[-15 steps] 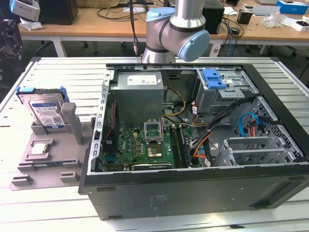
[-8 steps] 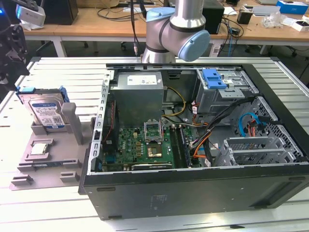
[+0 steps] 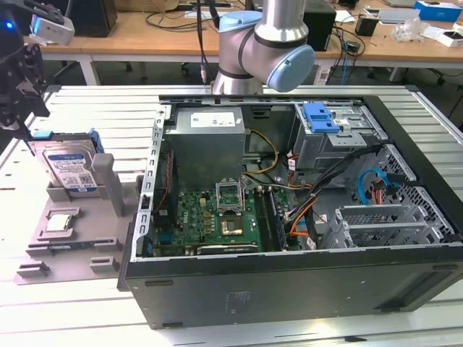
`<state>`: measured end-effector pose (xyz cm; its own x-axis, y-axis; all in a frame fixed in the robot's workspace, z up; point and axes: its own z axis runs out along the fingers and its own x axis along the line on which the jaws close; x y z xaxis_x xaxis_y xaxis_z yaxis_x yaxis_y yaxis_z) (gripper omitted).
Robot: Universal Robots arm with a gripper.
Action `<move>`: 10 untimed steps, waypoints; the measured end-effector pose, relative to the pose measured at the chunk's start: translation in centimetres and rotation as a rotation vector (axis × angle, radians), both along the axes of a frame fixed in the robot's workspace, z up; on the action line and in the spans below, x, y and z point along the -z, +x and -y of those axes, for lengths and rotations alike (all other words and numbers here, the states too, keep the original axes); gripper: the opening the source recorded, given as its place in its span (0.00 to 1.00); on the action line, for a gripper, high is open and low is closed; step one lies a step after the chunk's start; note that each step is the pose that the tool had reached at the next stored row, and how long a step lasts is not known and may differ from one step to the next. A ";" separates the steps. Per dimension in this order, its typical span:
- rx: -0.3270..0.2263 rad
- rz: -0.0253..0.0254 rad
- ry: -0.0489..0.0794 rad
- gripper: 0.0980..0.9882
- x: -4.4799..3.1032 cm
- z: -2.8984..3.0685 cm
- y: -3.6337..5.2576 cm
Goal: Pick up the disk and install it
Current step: 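Pick up the disk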
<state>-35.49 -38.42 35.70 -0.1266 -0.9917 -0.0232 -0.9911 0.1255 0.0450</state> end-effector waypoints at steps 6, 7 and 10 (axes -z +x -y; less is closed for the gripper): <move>-0.002 0.0000 -0.001 0.56 1.15 -0.13 0.24; -0.003 -0.0001 -0.001 0.56 1.39 -0.15 0.28; -0.005 0.0001 -0.002 0.56 2.02 -0.18 0.34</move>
